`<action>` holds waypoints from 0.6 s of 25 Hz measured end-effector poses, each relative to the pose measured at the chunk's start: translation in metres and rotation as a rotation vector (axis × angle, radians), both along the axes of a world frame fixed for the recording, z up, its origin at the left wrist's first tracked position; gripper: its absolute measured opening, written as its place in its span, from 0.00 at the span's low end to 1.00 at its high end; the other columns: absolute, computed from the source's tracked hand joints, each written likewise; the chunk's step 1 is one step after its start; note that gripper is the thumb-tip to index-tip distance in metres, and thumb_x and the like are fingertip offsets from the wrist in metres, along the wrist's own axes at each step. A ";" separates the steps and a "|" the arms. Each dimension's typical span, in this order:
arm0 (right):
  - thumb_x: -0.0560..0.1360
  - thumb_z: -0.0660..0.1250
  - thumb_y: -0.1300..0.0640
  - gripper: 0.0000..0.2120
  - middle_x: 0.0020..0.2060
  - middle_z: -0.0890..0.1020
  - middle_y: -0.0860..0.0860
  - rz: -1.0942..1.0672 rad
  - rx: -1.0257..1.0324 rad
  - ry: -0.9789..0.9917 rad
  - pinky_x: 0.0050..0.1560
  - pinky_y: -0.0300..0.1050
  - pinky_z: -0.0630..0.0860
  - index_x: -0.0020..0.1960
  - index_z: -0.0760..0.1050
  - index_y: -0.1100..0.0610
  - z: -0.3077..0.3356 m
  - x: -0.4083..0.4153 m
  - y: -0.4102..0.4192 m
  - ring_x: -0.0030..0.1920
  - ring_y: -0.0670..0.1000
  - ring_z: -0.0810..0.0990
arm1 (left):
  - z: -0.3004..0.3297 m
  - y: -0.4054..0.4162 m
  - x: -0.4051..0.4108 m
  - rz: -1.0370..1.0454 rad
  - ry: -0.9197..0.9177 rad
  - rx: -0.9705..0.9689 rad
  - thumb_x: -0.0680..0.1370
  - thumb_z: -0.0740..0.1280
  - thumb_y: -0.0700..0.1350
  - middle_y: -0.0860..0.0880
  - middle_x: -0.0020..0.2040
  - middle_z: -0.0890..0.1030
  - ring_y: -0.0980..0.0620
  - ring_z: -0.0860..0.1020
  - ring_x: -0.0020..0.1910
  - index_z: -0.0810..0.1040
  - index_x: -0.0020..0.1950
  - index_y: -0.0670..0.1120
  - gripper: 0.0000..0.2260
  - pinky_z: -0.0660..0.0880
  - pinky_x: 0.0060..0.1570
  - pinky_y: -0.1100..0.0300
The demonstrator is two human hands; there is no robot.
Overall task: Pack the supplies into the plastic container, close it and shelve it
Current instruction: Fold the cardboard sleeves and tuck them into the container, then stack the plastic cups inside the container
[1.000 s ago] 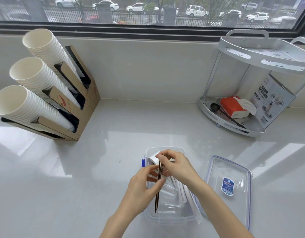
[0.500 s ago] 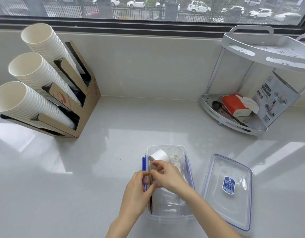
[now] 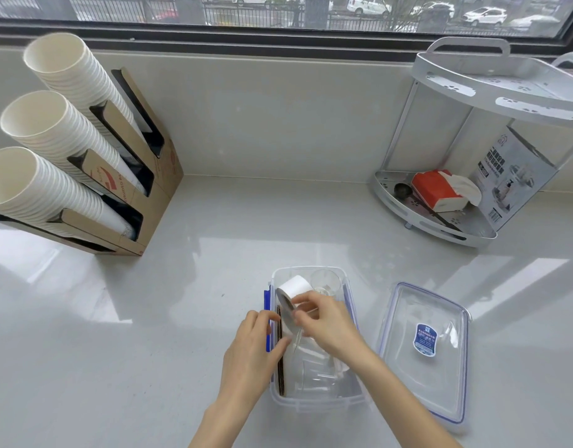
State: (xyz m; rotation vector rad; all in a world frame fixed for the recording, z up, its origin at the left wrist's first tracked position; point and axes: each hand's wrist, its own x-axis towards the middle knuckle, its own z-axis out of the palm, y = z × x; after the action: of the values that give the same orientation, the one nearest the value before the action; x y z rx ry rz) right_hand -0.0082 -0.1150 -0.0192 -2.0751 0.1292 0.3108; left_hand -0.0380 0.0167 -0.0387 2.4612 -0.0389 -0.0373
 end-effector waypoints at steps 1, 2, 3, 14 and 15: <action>0.73 0.61 0.61 0.12 0.43 0.80 0.52 -0.052 -0.022 -0.039 0.52 0.49 0.78 0.55 0.77 0.57 0.003 0.003 -0.007 0.41 0.49 0.78 | 0.002 -0.001 0.002 -0.015 -0.027 -0.003 0.75 0.62 0.53 0.60 0.42 0.66 0.58 0.69 0.41 0.70 0.57 0.52 0.12 0.64 0.31 0.70; 0.73 0.60 0.62 0.12 0.45 0.81 0.52 -0.095 -0.074 -0.083 0.51 0.47 0.78 0.55 0.77 0.57 0.005 0.007 -0.015 0.41 0.49 0.77 | 0.002 -0.002 0.005 -0.037 -0.052 -0.004 0.76 0.61 0.52 0.60 0.44 0.67 0.59 0.69 0.45 0.72 0.56 0.52 0.11 0.65 0.34 0.69; 0.73 0.60 0.61 0.12 0.48 0.81 0.52 -0.117 -0.152 -0.128 0.51 0.45 0.76 0.55 0.77 0.56 0.006 0.010 -0.023 0.42 0.49 0.77 | 0.002 -0.004 0.008 -0.074 -0.068 0.003 0.76 0.61 0.52 0.60 0.46 0.69 0.58 0.70 0.49 0.72 0.56 0.51 0.11 0.65 0.39 0.68; 0.75 0.56 0.64 0.18 0.60 0.77 0.49 0.119 -0.642 -0.104 0.50 0.46 0.72 0.64 0.71 0.54 -0.014 0.023 -0.040 0.62 0.53 0.67 | 0.001 -0.021 0.014 -0.311 -0.104 0.393 0.53 0.77 0.58 0.58 0.34 0.78 0.54 0.79 0.36 0.81 0.35 0.57 0.14 0.60 0.43 0.61; 0.75 0.56 0.64 0.18 0.59 0.78 0.50 0.118 -0.650 -0.109 0.51 0.47 0.72 0.64 0.71 0.54 -0.015 0.024 -0.040 0.61 0.53 0.67 | -0.001 -0.022 0.015 -0.303 -0.105 0.413 0.51 0.78 0.57 0.57 0.34 0.77 0.54 0.79 0.36 0.81 0.33 0.56 0.14 0.57 0.45 0.61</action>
State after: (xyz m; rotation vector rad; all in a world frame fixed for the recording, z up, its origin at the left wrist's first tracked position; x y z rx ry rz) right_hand 0.0155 -0.1548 -0.0344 -2.7452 0.0425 0.2443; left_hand -0.0229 -0.0054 -0.0395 2.8445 -0.4946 -0.0521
